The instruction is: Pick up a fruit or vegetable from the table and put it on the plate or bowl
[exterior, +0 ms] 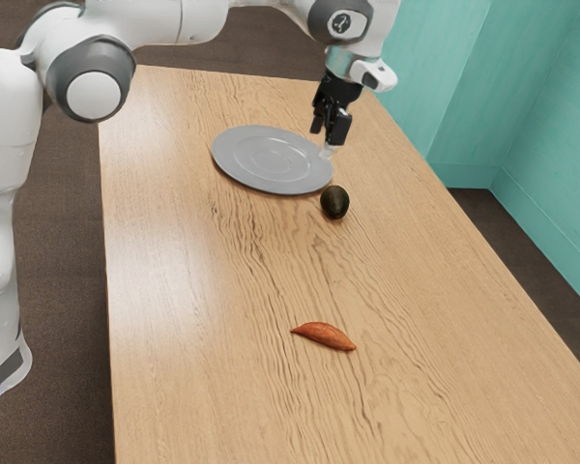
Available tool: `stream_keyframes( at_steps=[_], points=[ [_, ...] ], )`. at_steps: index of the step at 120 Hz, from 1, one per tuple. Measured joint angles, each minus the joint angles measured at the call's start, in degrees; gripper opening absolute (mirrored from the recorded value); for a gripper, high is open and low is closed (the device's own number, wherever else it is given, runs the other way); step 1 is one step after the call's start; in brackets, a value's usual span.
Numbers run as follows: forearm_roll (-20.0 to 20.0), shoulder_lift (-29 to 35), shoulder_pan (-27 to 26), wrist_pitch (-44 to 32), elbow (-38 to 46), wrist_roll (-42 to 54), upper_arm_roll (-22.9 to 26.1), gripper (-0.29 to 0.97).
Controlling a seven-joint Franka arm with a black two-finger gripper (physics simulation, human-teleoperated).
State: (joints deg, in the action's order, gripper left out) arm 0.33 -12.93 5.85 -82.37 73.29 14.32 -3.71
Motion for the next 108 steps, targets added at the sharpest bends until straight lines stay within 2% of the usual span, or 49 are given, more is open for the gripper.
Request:
stream_keyframes(
  at_steps=[18, 49, 108],
  points=[
    [-1.2, -3.6, 4.2, -4.3, 2.4, 5.9, 0.0, 0.68],
    [-3.7, -8.4, 4.2, -9.4, 2.0, 16.2, 0.5, 0.68],
    [-5.5, -11.6, 8.4, -10.3, 2.0, 31.6, 0.1, 0.68]
  ],
)
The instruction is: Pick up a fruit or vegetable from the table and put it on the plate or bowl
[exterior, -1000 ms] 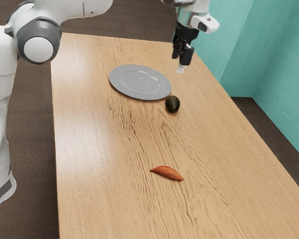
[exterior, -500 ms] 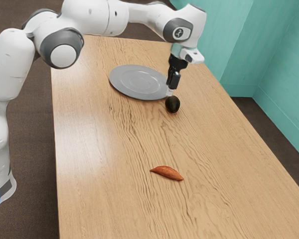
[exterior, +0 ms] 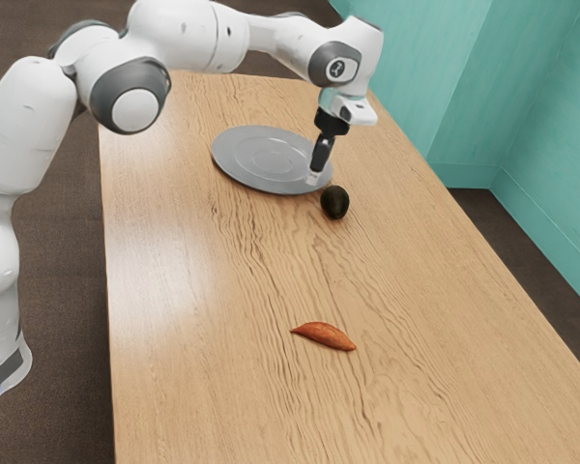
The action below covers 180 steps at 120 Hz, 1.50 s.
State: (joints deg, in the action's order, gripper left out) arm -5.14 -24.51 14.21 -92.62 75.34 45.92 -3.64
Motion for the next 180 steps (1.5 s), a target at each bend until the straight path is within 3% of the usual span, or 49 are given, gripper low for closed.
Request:
stream_keyframes(
  at_steps=[87, 105, 122, 154, 168, 180],
  points=[
    [-1.0, -11.7, -0.1, -7.3, -8.6, 17.0, 1.9, 0.68],
    [-1.4, -13.0, -0.1, -8.4, -9.5, 18.9, 2.2, 0.56],
    [-1.5, -13.1, -0.1, -9.1, -9.9, 20.3, 2.2, 0.37],
    [-1.3, -10.8, -0.3, -8.3, -14.5, 22.1, 2.0, 0.37],
    [-1.3, -7.2, 0.7, -5.1, -14.9, 22.3, -3.1, 0.37],
    [-1.9, -5.5, 3.2, -0.3, -12.9, 22.4, -4.5, 0.38]
  ],
)
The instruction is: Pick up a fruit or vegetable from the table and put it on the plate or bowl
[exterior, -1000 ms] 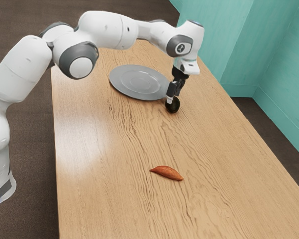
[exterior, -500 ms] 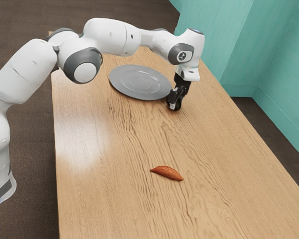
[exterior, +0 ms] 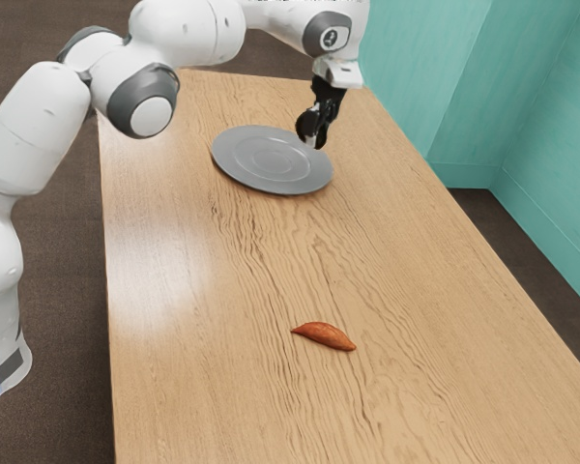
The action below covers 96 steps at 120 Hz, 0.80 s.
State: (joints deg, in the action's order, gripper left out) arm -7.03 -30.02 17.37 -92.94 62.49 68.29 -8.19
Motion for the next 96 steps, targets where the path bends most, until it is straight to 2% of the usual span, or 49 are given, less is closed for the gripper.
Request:
stream_keyframes(
  at_steps=[13, 21, 74, 83, 96],
  points=[
    [-0.9, 5.5, 0.7, 1.6, 10.4, 0.0, -0.5, 0.36],
    [-1.2, 7.5, 1.5, 1.6, 13.7, 0.0, -0.7, 0.37],
    [-3.6, 7.2, 6.9, -0.2, 15.4, 0.2, -0.7, 0.37],
    [-3.7, 7.0, 6.9, -0.3, 15.3, 0.3, -0.6, 0.5],
    [-3.9, 6.9, 6.9, -0.4, 15.3, 0.4, -0.5, 0.6]
  ],
)
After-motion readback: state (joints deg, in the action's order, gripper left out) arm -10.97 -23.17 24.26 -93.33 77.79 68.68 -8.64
